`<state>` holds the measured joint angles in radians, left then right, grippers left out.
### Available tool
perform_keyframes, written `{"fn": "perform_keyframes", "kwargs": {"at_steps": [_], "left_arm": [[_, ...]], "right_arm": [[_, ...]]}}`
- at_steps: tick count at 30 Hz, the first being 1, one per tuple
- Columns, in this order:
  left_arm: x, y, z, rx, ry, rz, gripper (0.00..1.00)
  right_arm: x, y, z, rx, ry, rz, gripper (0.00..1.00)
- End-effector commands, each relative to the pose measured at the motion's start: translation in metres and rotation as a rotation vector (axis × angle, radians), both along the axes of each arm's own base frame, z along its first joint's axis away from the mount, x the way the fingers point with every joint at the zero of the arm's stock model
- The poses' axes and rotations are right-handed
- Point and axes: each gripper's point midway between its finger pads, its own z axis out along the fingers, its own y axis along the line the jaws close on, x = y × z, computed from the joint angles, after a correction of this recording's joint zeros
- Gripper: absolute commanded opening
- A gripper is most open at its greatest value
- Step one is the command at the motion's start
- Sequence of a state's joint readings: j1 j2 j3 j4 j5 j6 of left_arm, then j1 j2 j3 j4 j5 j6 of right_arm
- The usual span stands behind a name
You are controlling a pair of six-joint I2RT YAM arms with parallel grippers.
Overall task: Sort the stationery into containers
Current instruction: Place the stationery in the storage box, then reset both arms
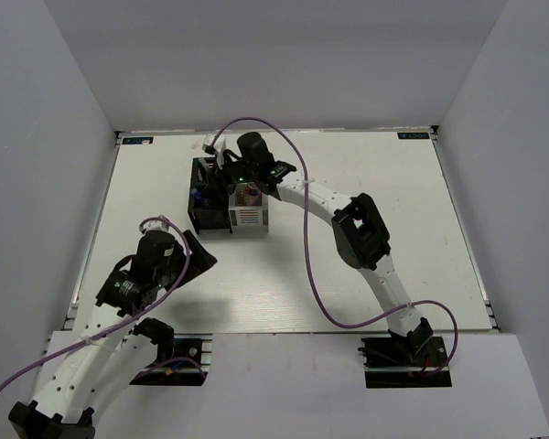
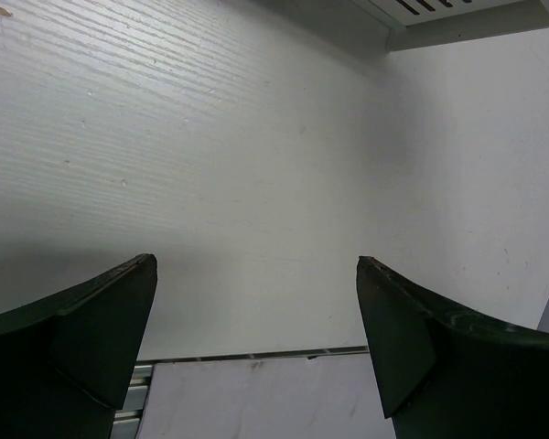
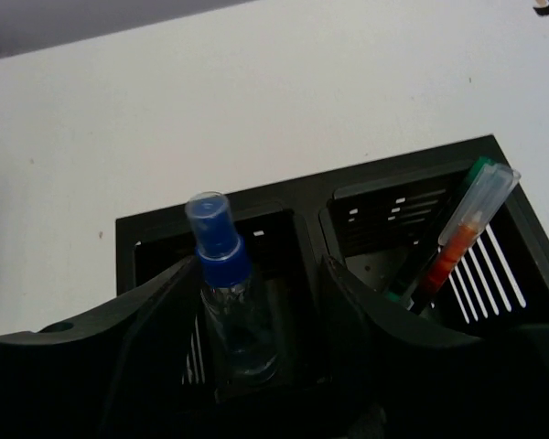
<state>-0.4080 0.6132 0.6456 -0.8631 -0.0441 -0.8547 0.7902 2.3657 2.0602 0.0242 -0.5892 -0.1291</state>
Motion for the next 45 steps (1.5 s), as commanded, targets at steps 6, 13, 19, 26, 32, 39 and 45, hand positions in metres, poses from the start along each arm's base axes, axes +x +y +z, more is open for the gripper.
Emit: {"fn": "perform_keyframes", "kwargs": {"at_steps": [6, 13, 19, 26, 32, 39, 45], "left_arm": [[0.011, -0.009, 0.011, -0.032, -0.057, -0.020, 1.00], [0.025, -0.028, 0.030, -0.065, -0.164, -0.143, 1.00], [0.035, -0.047, 0.044, -0.097, -0.242, -0.251, 1.00], [0.050, -0.061, 0.058, -0.082, -0.355, -0.357, 1.00], [0.067, -0.078, 0.060, -0.082, -0.390, -0.446, 1.00], [0.083, -0.089, 0.061, -0.071, -0.405, -0.493, 1.00], [0.086, -0.093, 0.062, -0.066, -0.408, -0.507, 1.00]], "right_arm": [[-0.006, -0.017, 0.065, 0.046, -0.124, 0.000, 0.64], [-0.024, -0.059, 0.129, 0.056, -0.177, -0.059, 0.75], [-0.023, -0.125, 0.120, -0.157, -0.096, -0.283, 0.90], [-0.015, -0.239, 0.049, -0.519, -0.042, -0.641, 0.90], [-0.037, -0.314, 0.041, -0.620, -0.150, -0.802, 0.90], [-0.055, -0.366, 0.016, -0.686, -0.141, -0.871, 0.90], [-0.054, -0.374, 0.016, -0.653, -0.112, -0.863, 0.90]]}}
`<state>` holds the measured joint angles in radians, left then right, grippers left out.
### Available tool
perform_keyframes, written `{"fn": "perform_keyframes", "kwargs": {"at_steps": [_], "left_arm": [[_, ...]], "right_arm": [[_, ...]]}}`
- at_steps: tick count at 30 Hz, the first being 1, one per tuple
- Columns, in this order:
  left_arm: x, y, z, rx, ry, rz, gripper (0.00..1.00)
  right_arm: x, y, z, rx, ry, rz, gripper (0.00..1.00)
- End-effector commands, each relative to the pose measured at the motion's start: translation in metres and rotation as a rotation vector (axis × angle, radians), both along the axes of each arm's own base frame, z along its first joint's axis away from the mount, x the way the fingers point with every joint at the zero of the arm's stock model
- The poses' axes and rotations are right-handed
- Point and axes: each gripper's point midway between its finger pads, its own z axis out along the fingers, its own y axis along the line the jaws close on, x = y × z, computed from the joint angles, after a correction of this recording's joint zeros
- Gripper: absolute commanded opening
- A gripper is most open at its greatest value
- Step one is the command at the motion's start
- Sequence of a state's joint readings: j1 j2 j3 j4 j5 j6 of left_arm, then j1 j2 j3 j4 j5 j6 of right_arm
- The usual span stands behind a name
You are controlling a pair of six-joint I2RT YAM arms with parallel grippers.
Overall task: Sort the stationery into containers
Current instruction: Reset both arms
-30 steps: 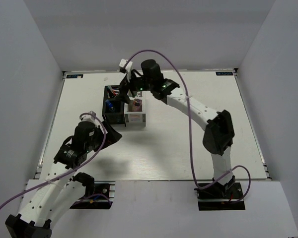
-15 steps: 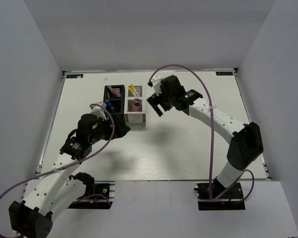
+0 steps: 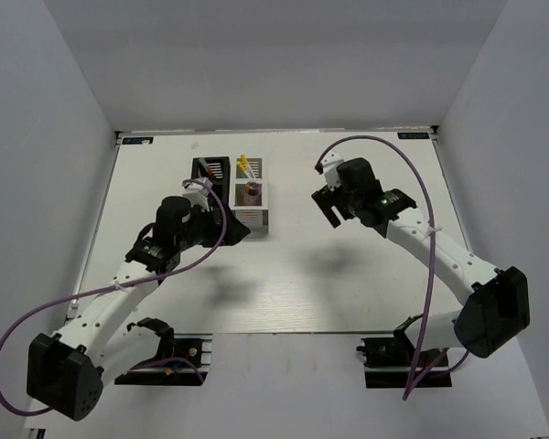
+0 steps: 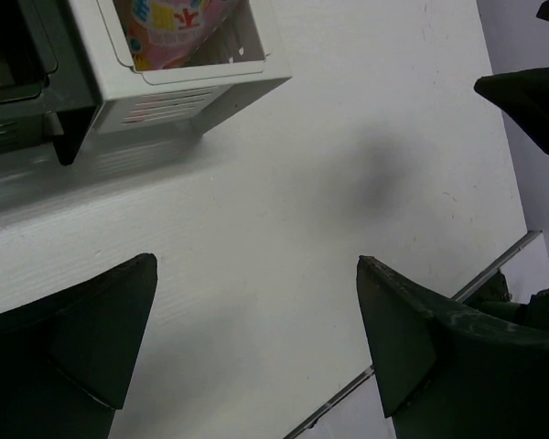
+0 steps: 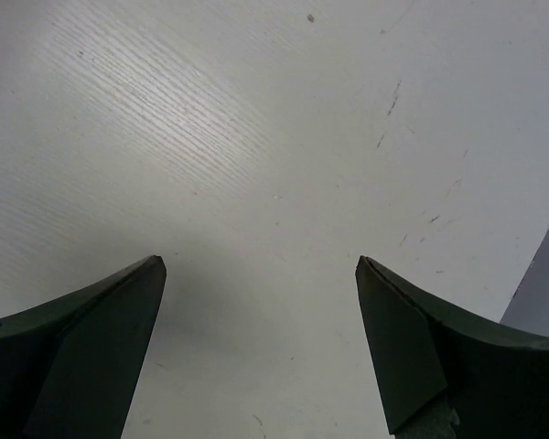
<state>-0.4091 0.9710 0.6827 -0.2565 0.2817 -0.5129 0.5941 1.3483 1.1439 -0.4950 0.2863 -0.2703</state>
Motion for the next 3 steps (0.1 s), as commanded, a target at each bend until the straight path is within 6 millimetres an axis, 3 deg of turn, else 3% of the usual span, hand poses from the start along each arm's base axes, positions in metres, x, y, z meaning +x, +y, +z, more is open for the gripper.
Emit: {"fn": "perform_keyframes", "kwargs": {"at_steps": [1, 3], "left_arm": [[0.0041, -0.0086, 0.0244, -0.023, -0.079, -0.043, 1.00], [0.0041, -0.0086, 0.0244, -0.023, -0.079, -0.043, 1.00]], "right_arm": [[0.0027, -0.0009, 0.0014, 0.030, -0.022, 0.005, 0.90], [0.0012, -0.0011, -0.0011, 0.064, -0.001, 0.002, 0.90]]}}
